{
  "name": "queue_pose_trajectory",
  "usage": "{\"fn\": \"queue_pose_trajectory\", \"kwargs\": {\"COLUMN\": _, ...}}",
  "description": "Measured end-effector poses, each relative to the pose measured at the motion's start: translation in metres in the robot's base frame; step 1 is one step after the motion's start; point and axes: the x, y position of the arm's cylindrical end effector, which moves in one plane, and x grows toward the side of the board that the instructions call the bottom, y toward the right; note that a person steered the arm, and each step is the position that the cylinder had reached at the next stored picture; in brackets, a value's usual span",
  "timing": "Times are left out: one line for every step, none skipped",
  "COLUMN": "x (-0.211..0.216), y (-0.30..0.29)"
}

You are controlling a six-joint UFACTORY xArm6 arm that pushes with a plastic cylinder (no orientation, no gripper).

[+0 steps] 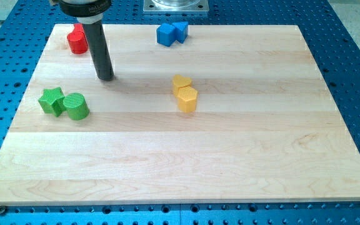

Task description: Point your arm left to hexagon

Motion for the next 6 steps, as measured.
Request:
{"fn": "queue_pose_trajectory", "kwargs": {"x": 0.0, "y": 0.002}}
{"fn": "queue_pose_trajectory", "kwargs": {"x": 0.002, "y": 0.007}}
{"fn": "queue_pose_trajectory", "kwargs": {"x": 0.011, "y": 0.012}}
{"fn": "queue_pose_trajectory", "kwargs": {"x": 0.068, "y": 0.055}}
{"fn": "queue_pose_trajectory", "kwargs": {"x": 0.08, "y": 0.058}}
{"fn": "queue_pose_trajectory", "kwargs": {"x": 0.079, "y": 0.055}}
